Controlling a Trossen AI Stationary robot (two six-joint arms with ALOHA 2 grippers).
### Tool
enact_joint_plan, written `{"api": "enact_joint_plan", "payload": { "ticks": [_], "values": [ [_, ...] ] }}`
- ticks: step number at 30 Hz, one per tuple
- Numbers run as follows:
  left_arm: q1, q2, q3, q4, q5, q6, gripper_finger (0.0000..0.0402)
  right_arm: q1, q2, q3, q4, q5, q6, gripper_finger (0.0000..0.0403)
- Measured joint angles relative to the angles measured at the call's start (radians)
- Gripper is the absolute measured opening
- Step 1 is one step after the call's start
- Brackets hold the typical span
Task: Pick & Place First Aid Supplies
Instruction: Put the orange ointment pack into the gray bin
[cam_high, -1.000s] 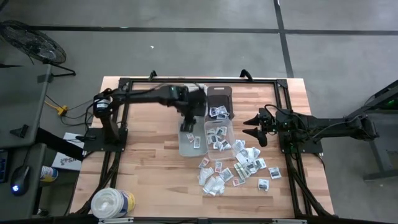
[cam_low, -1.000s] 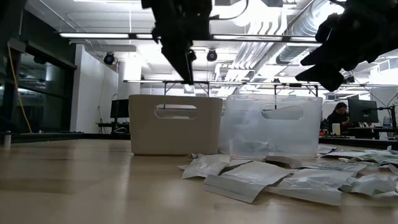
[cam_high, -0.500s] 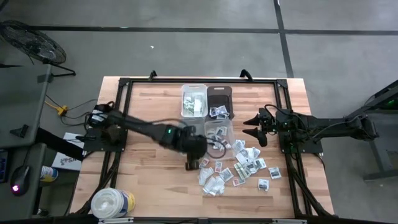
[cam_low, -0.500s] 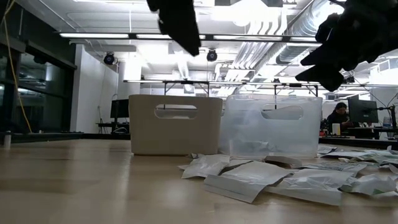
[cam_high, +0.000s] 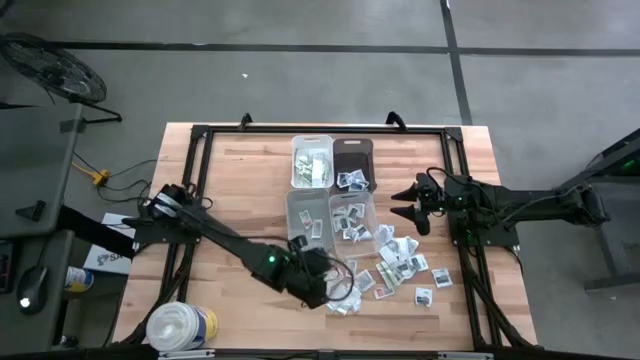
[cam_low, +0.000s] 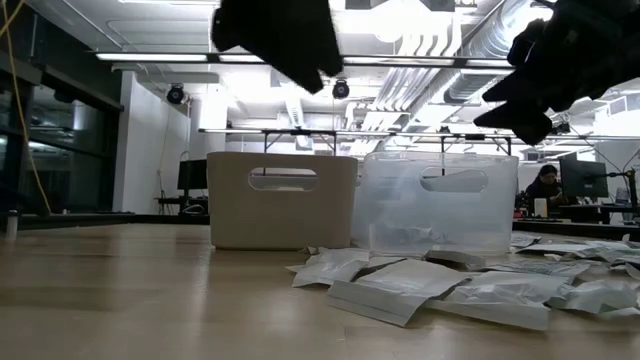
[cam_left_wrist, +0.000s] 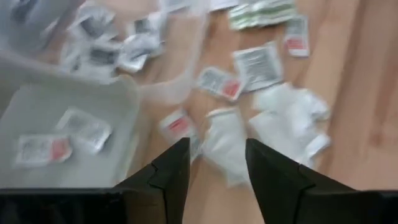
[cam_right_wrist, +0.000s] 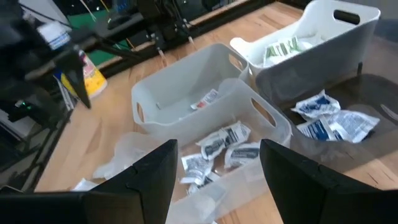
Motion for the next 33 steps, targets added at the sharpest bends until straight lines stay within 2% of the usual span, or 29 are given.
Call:
{"api": "enact_joint_plan", "payload": {
  "ticks": [4, 7, 10, 15, 18, 21, 25, 30, 33],
  "values": [
    [0.000, 0.068, -0.003, 0.055, 0.027, -0.015, 0.0156, 0.000, 0.004, 0.000, 0.001, 0.000, 0.000, 0.0222],
    [0.010, 0.113, 0.002, 0.132, 0.066, -0.089, 0.0156, 0.000, 0.012, 0.000, 0.008, 0.000, 0.000, 0.0222],
    [0.014, 0.160, 0.003, 0.199, 0.061, -0.155, 0.0156, 0.000, 0.011, 0.000, 0.009, 0.004, 0.000, 0.0222],
    [0.012, 0.202, 0.002, 0.182, 0.046, -0.265, 0.0156, 0.000, 0.025, 0.000, 0.019, 0.004, 0.000, 0.0222],
    [-0.004, 0.202, 0.002, 0.133, -0.012, -0.325, 0.0156, 0.000, 0.023, 0.000, 0.011, 0.004, 0.000, 0.0222],
    [-0.031, 0.202, 0.013, 0.002, -0.110, -0.435, 0.0156, 0.000, 0.030, 0.000, 0.015, 0.004, 0.000, 0.0222],
    [-0.068, 0.199, 0.054, -0.149, -0.135, -0.563, 0.0156, 0.000, 0.039, 0.000, 0.013, 0.004, 0.000, 0.0222],
    [-0.094, 0.215, 0.052, -0.159, -0.246, -0.652, 0.0156, 0.000, 0.048, 0.000, 0.015, 0.004, 0.000, 0.0222],
    [-0.090, 0.235, 0.056, -0.119, -0.258, -0.636, 0.0156, 0.000, 0.047, 0.000, 0.013, 0.003, 0.000, 0.0222]
  ]
}}
